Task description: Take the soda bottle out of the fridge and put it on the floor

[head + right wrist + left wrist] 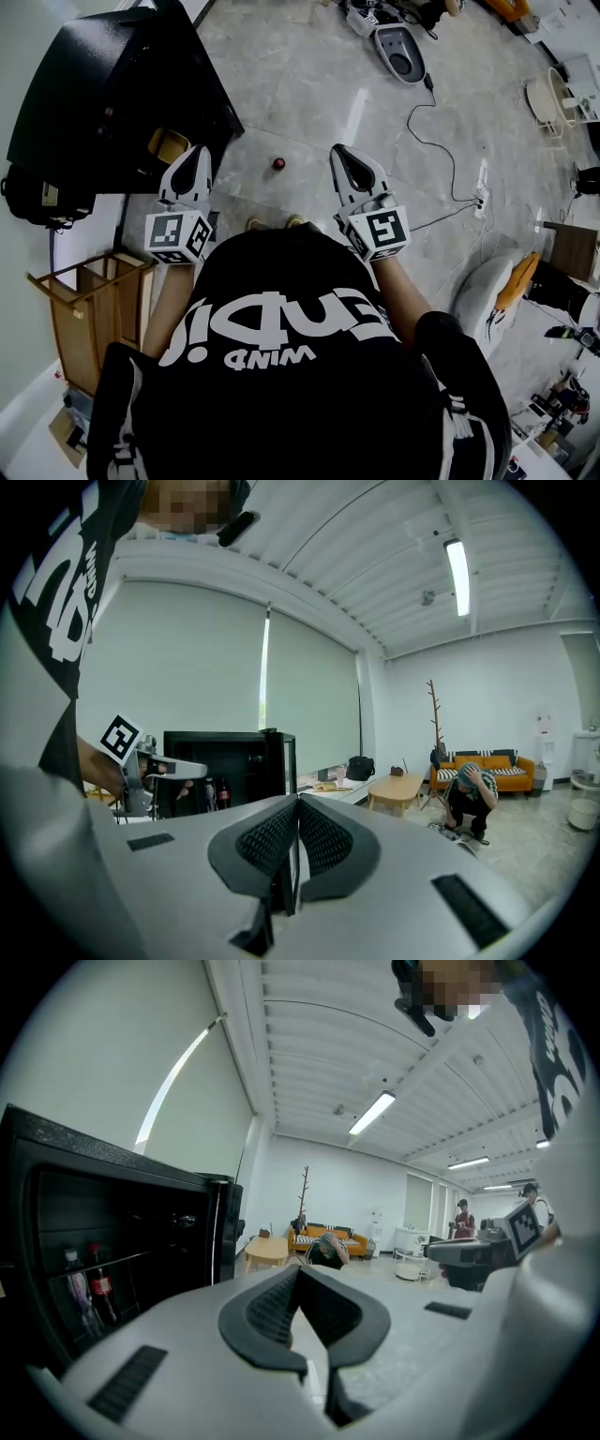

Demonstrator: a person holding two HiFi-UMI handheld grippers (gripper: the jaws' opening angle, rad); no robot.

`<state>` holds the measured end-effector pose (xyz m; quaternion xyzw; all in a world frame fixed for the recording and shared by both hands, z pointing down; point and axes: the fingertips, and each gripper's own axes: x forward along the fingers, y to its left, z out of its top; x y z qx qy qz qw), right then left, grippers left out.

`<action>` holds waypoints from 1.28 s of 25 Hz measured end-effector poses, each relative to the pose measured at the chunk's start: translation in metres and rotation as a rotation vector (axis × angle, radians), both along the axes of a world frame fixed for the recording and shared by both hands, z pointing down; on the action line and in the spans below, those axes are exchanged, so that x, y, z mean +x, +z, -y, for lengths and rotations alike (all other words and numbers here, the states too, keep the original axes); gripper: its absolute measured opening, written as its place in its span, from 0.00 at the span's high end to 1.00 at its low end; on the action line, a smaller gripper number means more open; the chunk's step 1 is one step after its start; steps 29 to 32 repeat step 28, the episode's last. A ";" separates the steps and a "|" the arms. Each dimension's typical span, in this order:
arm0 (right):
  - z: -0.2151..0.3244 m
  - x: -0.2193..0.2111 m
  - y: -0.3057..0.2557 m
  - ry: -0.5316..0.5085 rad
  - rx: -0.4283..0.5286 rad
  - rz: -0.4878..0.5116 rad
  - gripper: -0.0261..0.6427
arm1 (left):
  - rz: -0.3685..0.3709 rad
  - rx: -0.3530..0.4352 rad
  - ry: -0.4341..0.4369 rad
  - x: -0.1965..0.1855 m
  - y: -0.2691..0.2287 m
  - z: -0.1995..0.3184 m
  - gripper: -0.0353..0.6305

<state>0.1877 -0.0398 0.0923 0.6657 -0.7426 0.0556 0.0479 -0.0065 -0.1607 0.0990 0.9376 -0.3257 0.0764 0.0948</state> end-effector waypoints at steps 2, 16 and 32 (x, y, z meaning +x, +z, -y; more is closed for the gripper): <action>-0.001 0.001 -0.003 -0.009 0.004 -0.002 0.93 | 0.001 0.004 -0.008 0.001 -0.002 -0.001 0.94; -0.003 0.005 -0.003 -0.023 -0.003 -0.002 0.93 | 0.016 -0.003 -0.034 -0.010 -0.005 -0.008 0.94; -0.011 0.009 0.005 -0.014 -0.012 0.017 0.93 | 0.031 -0.024 -0.030 -0.011 0.004 -0.023 0.94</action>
